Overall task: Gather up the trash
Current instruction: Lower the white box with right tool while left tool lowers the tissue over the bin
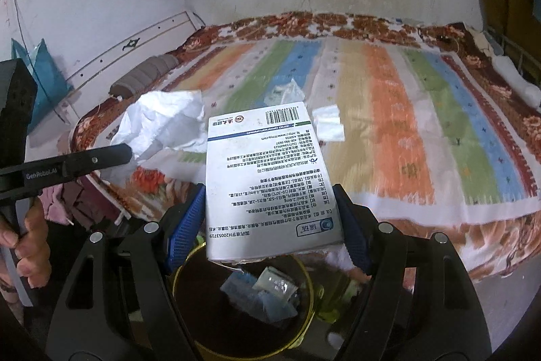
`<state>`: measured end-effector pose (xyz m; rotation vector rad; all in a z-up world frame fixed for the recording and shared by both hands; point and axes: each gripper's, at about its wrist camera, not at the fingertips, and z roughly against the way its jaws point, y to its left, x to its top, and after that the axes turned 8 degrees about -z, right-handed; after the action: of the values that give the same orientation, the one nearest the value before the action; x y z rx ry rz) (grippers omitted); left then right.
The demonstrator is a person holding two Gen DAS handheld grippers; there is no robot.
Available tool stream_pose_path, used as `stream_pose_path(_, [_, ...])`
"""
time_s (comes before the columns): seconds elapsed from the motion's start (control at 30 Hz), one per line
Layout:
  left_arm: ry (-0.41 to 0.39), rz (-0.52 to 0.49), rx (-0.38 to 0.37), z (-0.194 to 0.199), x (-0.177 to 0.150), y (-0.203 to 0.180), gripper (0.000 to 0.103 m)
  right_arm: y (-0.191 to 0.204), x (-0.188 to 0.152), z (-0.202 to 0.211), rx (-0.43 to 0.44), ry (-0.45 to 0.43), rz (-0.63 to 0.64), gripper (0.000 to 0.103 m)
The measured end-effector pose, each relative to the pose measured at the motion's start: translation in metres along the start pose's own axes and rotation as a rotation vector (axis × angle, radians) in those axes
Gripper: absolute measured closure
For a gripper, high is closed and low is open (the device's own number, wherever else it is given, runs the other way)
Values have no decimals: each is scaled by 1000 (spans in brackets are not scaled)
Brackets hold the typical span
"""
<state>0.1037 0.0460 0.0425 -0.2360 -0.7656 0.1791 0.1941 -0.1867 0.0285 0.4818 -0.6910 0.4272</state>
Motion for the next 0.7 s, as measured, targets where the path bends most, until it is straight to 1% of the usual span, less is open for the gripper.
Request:
stream_pose_path(0.17, [26,41,18,-1,-15,5,99,0,-20,-4,-2,42,-17,34])
stream_pose_path(0.3, [73,56,34,-11,-28,2,99,2,-34,-11,-14,83,-22,34])
stream_pose_path(0.37, [99,67,60,-17,-35,2,99,2,-39,-14,-20,99,-19,34])
stream_pose_path(0.5, [159,129,52,-29,-46,9,99,-1,-48,-21,-9,151,-48,34])
stream_pose_path(0.6, [182,123,93,-35,-50,9,99,-2,-52,-30,-17,190,-58,34])
stream_pose_path(0.63, [191,114,121,-38,-52,8,98,-3,-55,-33,-23,205,-59,34])
stream_pose_path(0.7, [215,119,150,-45,-57,9,98,-2,-59,-41,-44,233,-57,34])
